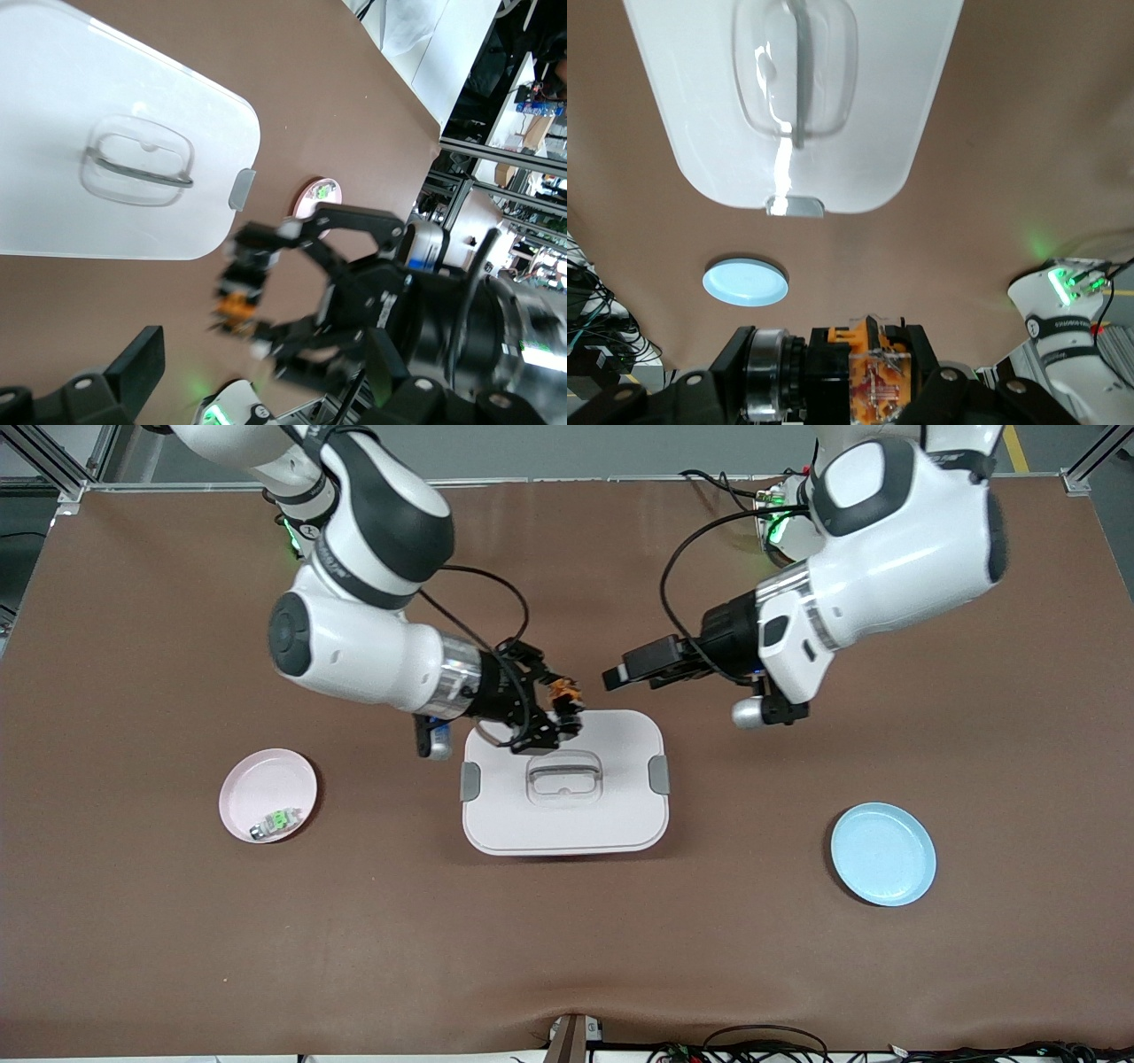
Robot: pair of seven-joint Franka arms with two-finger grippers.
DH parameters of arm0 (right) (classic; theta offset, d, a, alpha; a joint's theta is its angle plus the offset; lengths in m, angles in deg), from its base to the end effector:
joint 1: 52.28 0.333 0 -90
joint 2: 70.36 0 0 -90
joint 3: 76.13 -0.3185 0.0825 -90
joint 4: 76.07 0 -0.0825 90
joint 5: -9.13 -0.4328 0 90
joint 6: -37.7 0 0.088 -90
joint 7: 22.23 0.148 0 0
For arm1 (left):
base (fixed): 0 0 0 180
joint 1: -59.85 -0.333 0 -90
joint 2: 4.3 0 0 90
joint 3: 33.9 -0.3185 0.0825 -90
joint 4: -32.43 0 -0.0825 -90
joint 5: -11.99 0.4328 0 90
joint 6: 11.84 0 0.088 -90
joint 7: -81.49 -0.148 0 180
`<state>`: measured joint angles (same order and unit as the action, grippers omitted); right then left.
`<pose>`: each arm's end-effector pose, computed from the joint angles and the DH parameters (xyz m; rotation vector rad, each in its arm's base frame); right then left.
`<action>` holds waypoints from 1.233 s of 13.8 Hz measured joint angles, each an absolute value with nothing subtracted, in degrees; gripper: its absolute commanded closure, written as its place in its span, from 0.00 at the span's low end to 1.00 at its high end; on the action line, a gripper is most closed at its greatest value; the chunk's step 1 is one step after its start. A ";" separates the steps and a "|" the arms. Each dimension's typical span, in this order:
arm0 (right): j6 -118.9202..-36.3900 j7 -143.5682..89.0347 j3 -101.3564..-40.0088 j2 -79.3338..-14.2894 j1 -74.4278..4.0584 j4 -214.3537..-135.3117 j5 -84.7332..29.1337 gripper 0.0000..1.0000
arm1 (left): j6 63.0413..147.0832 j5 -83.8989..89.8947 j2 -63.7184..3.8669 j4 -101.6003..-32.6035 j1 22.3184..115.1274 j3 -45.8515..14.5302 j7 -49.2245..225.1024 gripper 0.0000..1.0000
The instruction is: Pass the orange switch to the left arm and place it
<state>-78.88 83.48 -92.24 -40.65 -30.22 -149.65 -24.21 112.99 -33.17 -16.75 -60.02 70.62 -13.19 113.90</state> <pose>0.6187 0.4939 0.4600 -1.9531 1.7059 0.7771 0.6023 -0.4049 0.5190 2.2462 0.4431 -0.1659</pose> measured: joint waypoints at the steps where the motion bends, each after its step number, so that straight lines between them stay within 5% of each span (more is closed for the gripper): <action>1: -79.13 84.72 -92.18 -39.58 -29.04 -148.28 -24.16 1.00 | 114.07 -33.17 -17.54 -60.03 71.62 -13.18 114.58 0.00; 17: -76.36 89.49 -91.43 -37.08 -28.95 -141.66 -24.29 1.00 | 111.67 -31.34 -18.69 -61.69 70.28 -13.24 114.10 0.00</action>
<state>-76.36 89.49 -91.43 -37.08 -28.95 -141.66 -24.29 111.67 -31.34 -18.69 -61.69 70.28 -13.24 114.10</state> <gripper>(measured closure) 0.273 0.000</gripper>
